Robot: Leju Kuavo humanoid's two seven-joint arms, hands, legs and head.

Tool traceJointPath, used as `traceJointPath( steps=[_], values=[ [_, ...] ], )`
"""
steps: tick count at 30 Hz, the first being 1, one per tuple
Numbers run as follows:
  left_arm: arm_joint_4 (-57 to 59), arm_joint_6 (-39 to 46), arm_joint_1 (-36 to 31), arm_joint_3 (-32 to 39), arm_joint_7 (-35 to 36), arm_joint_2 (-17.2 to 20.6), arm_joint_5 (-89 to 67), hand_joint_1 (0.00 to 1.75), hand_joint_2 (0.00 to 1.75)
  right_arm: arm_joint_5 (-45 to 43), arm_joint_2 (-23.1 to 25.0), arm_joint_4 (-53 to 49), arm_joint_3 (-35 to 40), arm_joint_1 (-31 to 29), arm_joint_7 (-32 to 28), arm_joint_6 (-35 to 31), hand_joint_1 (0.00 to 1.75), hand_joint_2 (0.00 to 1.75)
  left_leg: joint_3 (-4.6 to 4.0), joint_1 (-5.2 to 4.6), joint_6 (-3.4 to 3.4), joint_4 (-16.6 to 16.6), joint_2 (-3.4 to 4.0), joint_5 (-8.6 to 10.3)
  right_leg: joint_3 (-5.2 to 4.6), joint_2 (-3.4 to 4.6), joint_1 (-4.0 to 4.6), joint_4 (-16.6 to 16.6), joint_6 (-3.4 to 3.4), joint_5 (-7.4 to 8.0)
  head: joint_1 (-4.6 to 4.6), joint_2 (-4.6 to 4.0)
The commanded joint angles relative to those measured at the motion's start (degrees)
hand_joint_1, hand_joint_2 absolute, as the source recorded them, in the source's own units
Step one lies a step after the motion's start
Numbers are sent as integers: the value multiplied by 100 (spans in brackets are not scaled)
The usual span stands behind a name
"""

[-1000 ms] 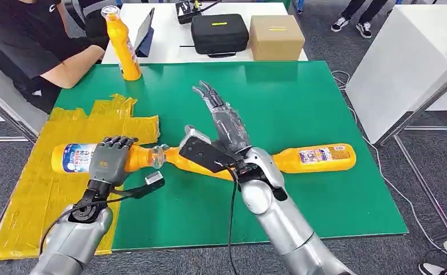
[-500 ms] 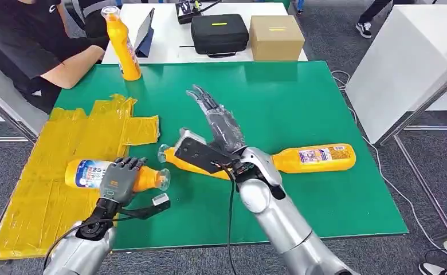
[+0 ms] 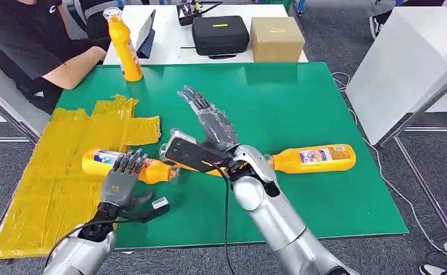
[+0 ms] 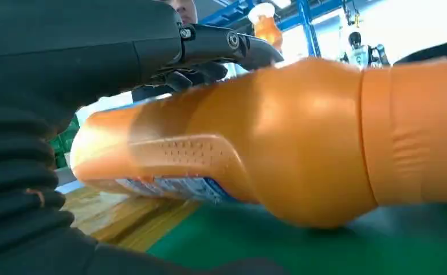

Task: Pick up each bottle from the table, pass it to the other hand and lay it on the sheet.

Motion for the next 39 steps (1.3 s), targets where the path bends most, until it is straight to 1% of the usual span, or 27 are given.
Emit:
traceJointPath(
  steps=[1, 2, 3, 4, 6, 7, 8, 9, 10, 14, 15, 16, 17, 18, 19, 22, 23, 24, 25, 26, 28, 30, 31, 34, 35, 36, 39],
  values=[
    [-18, -68, 52, 202, -224, 33, 286, 0, 0, 46, 15, 532, -130, -369, -1, 86, 0, 0, 25, 3, -21, -1, 18, -11, 22, 15, 2, -3, -6, -6, 0, -2],
    [-346, -68, 99, 577, -507, -11, 588, 0, 0, 34, 10, 562, -158, -375, 40, 148, 0, 0, 12, 2, -13, -1, 11, -6, 10, 9, 1, -2, -4, -3, 2, -2],
    [-541, -68, 104, 1050, -824, -93, 804, 0, 0, 4, 6, 604, -179, -384, 56, 196, 0, 0, 20, 4, -21, 3, 16, -12, 18, 12, 3, 0, -6, -8, 0, -2],
    [-695, -68, 81, 1472, -1240, -163, 1133, 0, 0, 4, -11, 655, -188, -383, 53, 196, 0, 0, 8, 5, -14, 2, 10, -5, 9, 8, 3, -2, -4, -3, 2, -2],
    [-887, -68, -74, 2458, -2417, -361, 2254, 0, 0, 41, -57, 791, -214, -364, 109, 186, 0, 0, 2, 9, -15, 7, 7, -4, 5, 4, 8, 1, -4, -2, 0, -2],
    [-793, -68, -236, 2790, -3108, -431, 3221, 0, 0, 86, -102, 860, -241, -306, 146, 153, 0, 0, 8, 9, -20, 9, 8, -8, 10, 3, 8, 2, -6, -7, 2, -2],
    [-771, -218, -342, 2675, -3553, -369, 4216, 0, 0, 117, -145, 912, -264, -258, 148, 120, 0, 0, 10, 13, -23, 12, 3, -11, 14, -2, 11, 3, -7, -10, 2, -2],
    [-1317, -432, -211, 2461, -3618, -274, 5007, 0, 0, 178, -181, 983, -277, -226, 166, 85, 0, 175, -2, 11, -14, 6, -3, -1, 2, -7, 9, -1, -4, -2, 2, -2],
    [-1771, -540, -51, 2101, -3304, -94, 5219, 0, 0, 207, -194, 1042, -303, -210, 138, 59, 0, 175, 6, 12, -21, 9, -10, -5, 12, -15, 11, 0, -6, -8, 2, -2],
    [-1800, -421, 18, 1876, -3181, -39, 5328, 0, 0, 210, -174, 1022, -312, -217, 133, 53, 0, 175, 18, 10, -22, 3, 21, -10, 15, 8, 9, -3, -6, -8, 2, -2],
    [-1724, -359, 2, 1813, -3208, -25, 5408, 0, 0, 207, -168, 1011, -313, -220, 133, 52, 0, 175, 9, 6, -14, -1, 21, -3, 3, 8, 5, -3, -4, -2, 0, -2],
    [-1724, -359, 2, 1813, -3208, -25, 5408, 0, 0, 207, -168, 1011, -313, -220, 133, 52, 0, 175, 20, 7, -22, 0, 19, -10, 17, 6, 6, -2, -6, -9, -2, 0],
    [-1907, -556, 23, 1957, -3568, -121, 6119, 0, 0, 248, -177, 995, -321, -203, 198, 31, 0, 175, 12, 6, -17, -1, 6, -4, 11, -3, 5, -4, -4, -6, 2, -2],
    [-2171, -756, 48, 2007, -3800, -84, 6856, 0, 0, 304, -211, 985, -342, -159, 241, -11, 0, 175, 21, 8, -23, 2, 6, -11, 21, -2, 6, -2, -6, -12, 2, -2],
    [-2879, -974, 179, 1969, -3848, -11, 7763, 0, 0, 403, -264, 976, -392, -80, 275, -85, 0, 175, 7, 10, -16, 3, 7, -6, 8, 2, 8, -3, -3, -5, 2, -2],
    [-3917, -1354, 220, 1670, -3470, 237, 8568, 0, 0, 709, -402, 828, -540, 204, 400, -276, 0, 175, 5, 16, -21, 12, 16, -13, 8, 5, 14, 1, -5, -9, 0, -2],
    [-3953, -1409, 147, 1604, -3436, 253, 8620, 0, 0, 808, -443, 753, -560, 316, 473, -259, 0, 175, -6, 17, -16, 10, 6, -6, -1, -5, 15, -1, -4, -5, 4, -2],
    [-3924, -1425, 74, 1535, -3421, 245, 8695, 0, 0, 984, -483, 692, -553, 435, 569, -201, 0, 175, 5, 17, -22, 13, 5, -14, 10, -7, 14, 2, -6, -13, 2, -2],
    [-3833, -1453, 8, 1460, -3440, 242, 8751, 0, 0, 1193, -521, 719, -501, 496, 722, -96, 0, 175, -1, 14, -18, 7, -1, -5, 3, -11, 12, -1, -5, -8, 2, -2],
    [-3735, -1447, -44, 1420, -3460, 222, 8776, 0, 0, 1264, -523, 770, -480, 546, 776, -51, 0, 175, 7, 16, -23, 8, -16, -9, 17, -27, 13, -2, -7, -15, 4, 0],
    [-3429, -1417, -158, 1307, -3527, 208, 8817, 0, 0, 1581, -551, 1000, -331, 601, 1087, 73, 0, 175, 17, 12, -25, 3, -13, -9, 21, -21, 9, -4, -8, -15, 0, -2],
    [-3235, -1339, -215, 1278, -3631, 229, 8900, 0, 0, 1780, -552, 1209, -193, 640, 1245, 60, 0, 175, 3, 7, -13, -1, -3, 0, 2, -8, 5, -6, -3, -3, 4, -2],
    [-3211, -1337, -214, 1282, -3643, 244, 8915, 0, 0, 1803, -547, 1252, -159, 648, 1260, 36, 0, 175, 16, 9, -20, -2, -2, -5, 17, -7, 7, -8, -5, -7, 0, -2],
    [-3214, -1343, -204, 1287, -3652, 263, 8925, 0, 0, 1808, -537, 1265, -155, 631, 1264, 31, 0, 175, 4, 5, -13, -2, 5, 0, 1, -1, 3, -4, -3, -2, 4, 0],
    [-3214, -1343, -204, 1287, -3652, 263, 8925, 0, 0, 1808, -537, 1265, -155, 631, 1264, 31, 0, 175, 19, 7, -23, 0, 12, -9, 16, 3, 5, -4, -7, -9, 0, -2],
    [-3216, -1344, -204, 1287, -3652, 264, 8925, 0, 0, 1807, -535, 1257, -155, 615, 1261, 37, 0, 175, 6, 6, -16, -1, 14, -3, 3, 2, 5, -3, -5, -3, 0, -2],
    [-3221, -1346, -205, 1285, -3652, 263, 8925, 0, 0, 1807, -541, 1249, -159, 602, 1258, 39, 0, 175, 16, 7, -23, 3, 9, -10, 13, -2, 6, 0, -7, -11, 0, -2]
  ],
)
